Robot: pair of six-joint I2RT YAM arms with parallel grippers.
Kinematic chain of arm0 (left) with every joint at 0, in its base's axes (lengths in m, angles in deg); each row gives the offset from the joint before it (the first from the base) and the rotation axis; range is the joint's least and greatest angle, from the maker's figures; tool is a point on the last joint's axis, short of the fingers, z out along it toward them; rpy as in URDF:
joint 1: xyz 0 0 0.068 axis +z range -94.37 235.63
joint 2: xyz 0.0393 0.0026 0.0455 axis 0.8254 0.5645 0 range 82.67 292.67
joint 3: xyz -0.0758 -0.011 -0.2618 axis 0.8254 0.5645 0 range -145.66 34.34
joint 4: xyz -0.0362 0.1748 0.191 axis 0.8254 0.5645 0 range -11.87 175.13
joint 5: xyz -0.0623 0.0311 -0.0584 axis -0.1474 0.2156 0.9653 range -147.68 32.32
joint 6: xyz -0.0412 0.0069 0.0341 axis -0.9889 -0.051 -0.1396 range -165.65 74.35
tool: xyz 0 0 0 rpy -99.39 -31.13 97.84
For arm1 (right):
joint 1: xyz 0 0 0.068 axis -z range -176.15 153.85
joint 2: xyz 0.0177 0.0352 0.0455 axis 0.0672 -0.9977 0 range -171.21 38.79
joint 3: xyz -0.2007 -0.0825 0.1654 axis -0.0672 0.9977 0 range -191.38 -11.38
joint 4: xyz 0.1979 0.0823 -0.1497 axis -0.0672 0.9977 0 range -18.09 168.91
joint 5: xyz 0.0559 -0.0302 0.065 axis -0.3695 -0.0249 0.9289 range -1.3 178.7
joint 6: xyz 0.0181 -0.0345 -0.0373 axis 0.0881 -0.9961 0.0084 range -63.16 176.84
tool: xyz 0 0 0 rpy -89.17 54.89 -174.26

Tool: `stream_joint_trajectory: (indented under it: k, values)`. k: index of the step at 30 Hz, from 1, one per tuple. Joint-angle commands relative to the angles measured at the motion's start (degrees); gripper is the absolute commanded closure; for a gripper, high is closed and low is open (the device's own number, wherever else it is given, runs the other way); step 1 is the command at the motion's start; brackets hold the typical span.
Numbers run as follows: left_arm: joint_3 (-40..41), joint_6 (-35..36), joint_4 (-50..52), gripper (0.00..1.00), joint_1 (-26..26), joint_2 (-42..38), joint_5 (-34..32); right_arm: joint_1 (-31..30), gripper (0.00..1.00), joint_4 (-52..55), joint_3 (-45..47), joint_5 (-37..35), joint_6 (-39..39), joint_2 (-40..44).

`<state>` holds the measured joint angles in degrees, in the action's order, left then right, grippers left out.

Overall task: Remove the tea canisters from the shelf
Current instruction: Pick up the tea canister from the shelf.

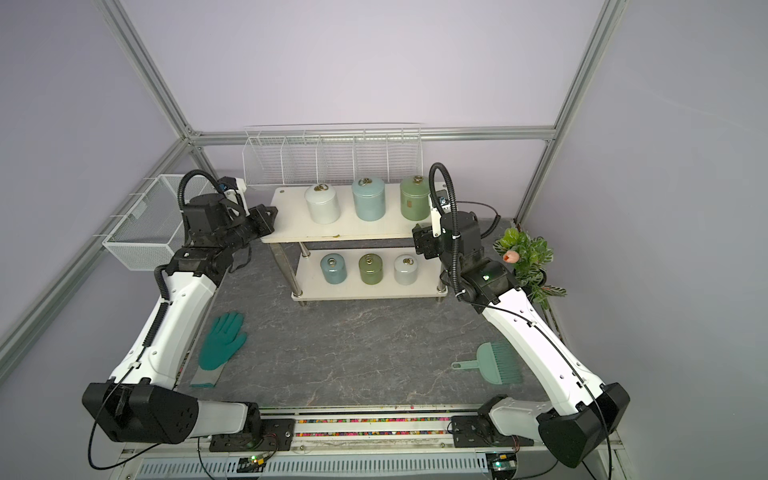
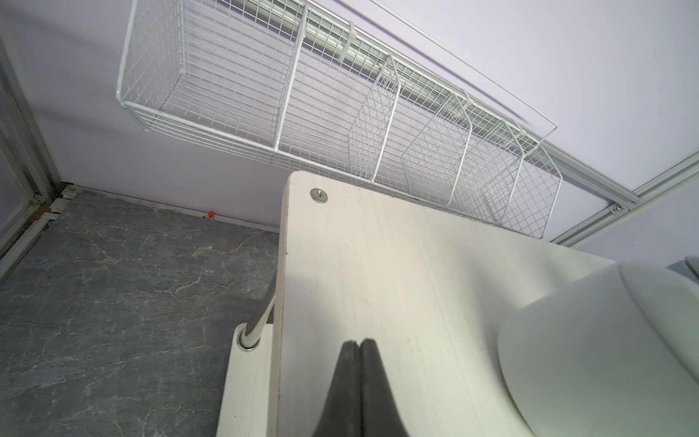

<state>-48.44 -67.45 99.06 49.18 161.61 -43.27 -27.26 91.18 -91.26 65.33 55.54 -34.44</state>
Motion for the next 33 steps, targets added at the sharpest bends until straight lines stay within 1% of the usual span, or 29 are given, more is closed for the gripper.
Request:
stream_joint_trajectory:
  k: [1, 6, 11, 17, 26, 33]
  values:
    - [2.16, 0.4, 3.41, 1.0, -0.84, 1.48, 1.44, 0.52, 0.11, -4.0, 0.23, 2.68, 0.0, -1.63]
    - [2.08, 0.21, 3.21, 1.0, -0.87, 1.75, 1.44, 0.64, 0.11, -3.71, -1.84, 3.34, -0.14, -4.5]
    - [1.82, 0.18, 3.31, 1.0, -0.84, 1.83, 1.32, 0.62, 0.11, -8.93, 1.88, 1.18, 0.16, -3.86]
    - [1.74, 0.09, 3.16, 1.0, -0.84, 1.97, 1.34, 0.62, 0.11, -11.79, 3.82, 0.02, 0.24, -4.84]
    - [1.61, 0.0, 2.97, 1.0, -0.84, 2.31, 1.41, 0.83, 0.11, -13.64, 2.62, -0.62, 0.76, -8.58]
    - [1.74, 0.09, 2.99, 1.0, -0.84, 2.33, 1.15, 0.93, 0.11, -14.17, 2.02, -0.88, 0.85, -9.56]
